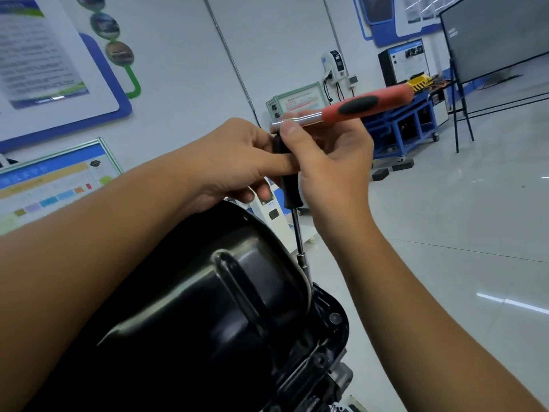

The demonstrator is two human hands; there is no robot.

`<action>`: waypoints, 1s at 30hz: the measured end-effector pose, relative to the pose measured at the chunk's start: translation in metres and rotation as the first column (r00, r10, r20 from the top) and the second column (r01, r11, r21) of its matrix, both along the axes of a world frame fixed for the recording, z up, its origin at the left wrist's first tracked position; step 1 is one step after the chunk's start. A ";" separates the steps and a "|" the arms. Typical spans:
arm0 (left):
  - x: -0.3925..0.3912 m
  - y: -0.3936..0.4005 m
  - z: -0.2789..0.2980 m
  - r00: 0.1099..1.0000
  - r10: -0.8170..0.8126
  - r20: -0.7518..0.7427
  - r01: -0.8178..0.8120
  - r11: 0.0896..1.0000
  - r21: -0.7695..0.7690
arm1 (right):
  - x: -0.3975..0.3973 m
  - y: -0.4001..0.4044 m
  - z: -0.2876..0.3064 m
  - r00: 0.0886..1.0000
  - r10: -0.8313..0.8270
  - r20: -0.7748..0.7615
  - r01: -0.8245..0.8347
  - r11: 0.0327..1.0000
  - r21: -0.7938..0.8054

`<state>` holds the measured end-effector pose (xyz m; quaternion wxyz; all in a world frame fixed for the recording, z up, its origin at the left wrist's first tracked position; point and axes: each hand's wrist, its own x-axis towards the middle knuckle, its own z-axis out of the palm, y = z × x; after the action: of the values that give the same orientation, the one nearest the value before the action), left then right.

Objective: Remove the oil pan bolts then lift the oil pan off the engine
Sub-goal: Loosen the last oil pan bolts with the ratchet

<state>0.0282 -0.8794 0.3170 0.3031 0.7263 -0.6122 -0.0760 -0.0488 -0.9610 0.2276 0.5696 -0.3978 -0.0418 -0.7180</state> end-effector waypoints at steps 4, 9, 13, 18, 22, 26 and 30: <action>0.001 0.002 0.001 0.997 -0.048 -0.066 0.051 0.998 0.046 | 0.006 0.009 0.002 0.988 0.145 0.042 -0.148 0.987 0.061; -0.001 0.003 0.002 0.991 -0.061 -0.122 0.069 0.996 0.063 | -0.006 0.001 0.008 0.750 0.661 0.039 -0.652 0.727 0.217; -0.002 0.000 -0.001 0.994 -0.003 -0.105 0.003 1.000 -0.001 | -0.004 -0.001 0.003 0.986 0.166 0.008 -0.167 0.984 0.057; -0.002 0.003 0.001 0.986 -0.110 -0.122 0.115 0.993 0.035 | -0.012 -0.003 0.010 0.795 0.606 0.018 -0.600 0.782 0.170; -0.002 0.003 0.003 0.990 -0.090 -0.104 0.093 0.995 0.024 | -0.014 -0.003 0.006 0.928 0.373 -0.008 -0.371 0.924 0.096; 0.000 0.002 0.000 0.990 -0.100 -0.095 0.099 0.995 -0.018 | -0.016 -0.004 0.004 0.999 0.037 0.011 -0.036 0.996 -0.076; 0.000 0.003 0.002 0.979 -0.180 -0.096 0.183 0.983 0.022 | -0.012 0.000 0.008 0.760 0.650 -0.012 -0.644 0.756 0.118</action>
<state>0.0281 -0.8765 0.3185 0.3122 0.6675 -0.6599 -0.1466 -0.0608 -0.9615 0.2355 0.8039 -0.3464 -0.1233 -0.4675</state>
